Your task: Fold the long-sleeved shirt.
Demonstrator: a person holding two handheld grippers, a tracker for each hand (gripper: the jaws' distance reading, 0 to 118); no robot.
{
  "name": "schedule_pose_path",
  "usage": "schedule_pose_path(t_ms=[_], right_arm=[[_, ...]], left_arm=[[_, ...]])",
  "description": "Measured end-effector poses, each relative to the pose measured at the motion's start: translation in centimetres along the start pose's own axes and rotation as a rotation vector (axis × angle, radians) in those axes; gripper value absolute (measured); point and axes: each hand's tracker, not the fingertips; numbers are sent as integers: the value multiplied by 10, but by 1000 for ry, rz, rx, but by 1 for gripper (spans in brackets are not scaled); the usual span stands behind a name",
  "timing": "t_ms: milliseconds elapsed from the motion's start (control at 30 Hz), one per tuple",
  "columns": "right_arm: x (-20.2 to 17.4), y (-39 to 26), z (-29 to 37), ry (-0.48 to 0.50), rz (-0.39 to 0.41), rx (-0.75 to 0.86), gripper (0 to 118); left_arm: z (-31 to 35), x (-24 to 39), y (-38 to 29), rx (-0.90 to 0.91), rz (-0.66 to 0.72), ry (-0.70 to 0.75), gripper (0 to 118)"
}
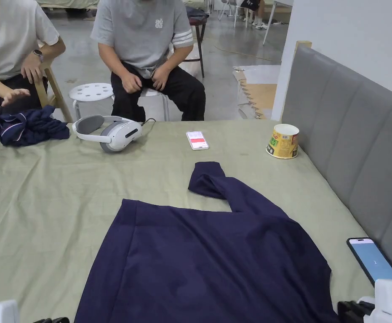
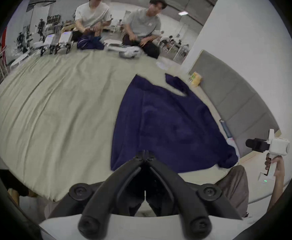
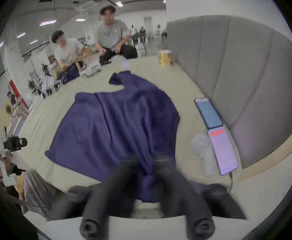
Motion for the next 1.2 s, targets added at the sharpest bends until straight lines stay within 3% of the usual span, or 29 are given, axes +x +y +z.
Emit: schedule_pose_path(t_ms=[100,300,333,367,400,433,467,667,800,933,1133,1167,1200], right_arm=[[-6,2,6,14,60,4,0],[-16,-4,-7,53,68,-23,0],[-18,-6,-9,58,67,-28,0],[-19,-7,-10,61,66,-33,0],[-18,-5,-14,65,68,-41,0],[-19,-6,-16,67,70,-44,0],[-20,-6,-17,69,70,-46,0],[-17,2,-35,72,57,-67,0],[-13,4,-53,53,44,-96,0],[-8,4,-69,38,20,-141,0],[2,4,-79,4,-2,-169,0],[2,4,-80,-1,-3,-171,0],[3,3,-80,-9,-4,-171,0]], left_arm=[[5,15,9,28,-20,-18,5],[-11,22,19,-1,-32,2,5],[-15,24,25,-7,-36,12,11],[-19,26,31,-10,-41,17,29],[-23,28,40,-8,-47,14,64],[-32,31,53,-12,-55,13,84],[-41,34,64,-11,-59,17,95],[-140,49,163,5,-131,81,95],[-250,48,225,-101,-153,135,95],[-350,40,247,-226,-180,254,93],[-415,19,253,-284,-70,291,90],[-419,18,253,-281,-69,294,85],[-422,18,252,-283,-68,304,67]])
